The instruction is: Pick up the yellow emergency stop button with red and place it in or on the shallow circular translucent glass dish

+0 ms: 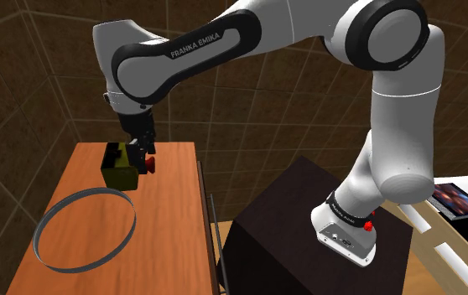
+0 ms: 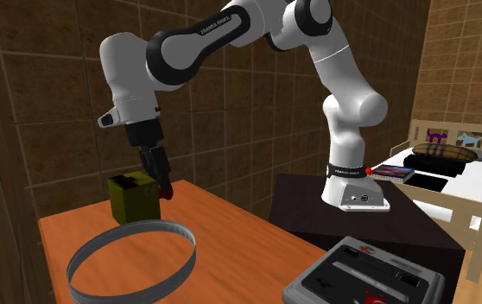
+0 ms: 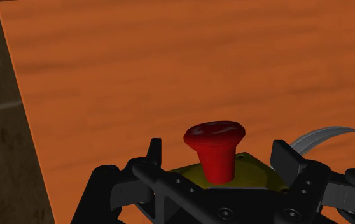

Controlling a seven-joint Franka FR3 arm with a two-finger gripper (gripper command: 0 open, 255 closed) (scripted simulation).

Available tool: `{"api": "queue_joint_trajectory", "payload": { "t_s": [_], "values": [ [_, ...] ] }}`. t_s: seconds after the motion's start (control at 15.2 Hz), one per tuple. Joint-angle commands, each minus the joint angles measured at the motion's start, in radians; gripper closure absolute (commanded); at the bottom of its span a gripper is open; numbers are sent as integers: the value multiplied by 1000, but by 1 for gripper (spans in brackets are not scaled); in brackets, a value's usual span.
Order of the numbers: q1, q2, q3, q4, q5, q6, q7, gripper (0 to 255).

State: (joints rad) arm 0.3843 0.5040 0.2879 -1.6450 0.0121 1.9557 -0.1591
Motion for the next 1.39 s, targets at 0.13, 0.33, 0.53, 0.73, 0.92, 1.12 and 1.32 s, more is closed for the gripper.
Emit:
{"api": "queue_joint_trajectory", "payload": {
  "t_s": [0.13, 0.33, 0.53, 0.73, 0.92, 1.12, 1.32],
  "values": [
    [0, 0, 0, -1, 0, 1, 0, 0],
    [0, 0, 0, -1, 0, 1, 0, 255],
    [0, 0, 0, -1, 0, 1, 0, 255],
    [0, 0, 0, 0, 0, 1, 0, 255],
    [-1, -6, 1, 4, 1, -10, 0, 255],
    [-2, -23, 3, 19, 5, -42, 2, 255],
    [-3, -39, 5, 38, 9, -75, 3, 255]
  ]
}}
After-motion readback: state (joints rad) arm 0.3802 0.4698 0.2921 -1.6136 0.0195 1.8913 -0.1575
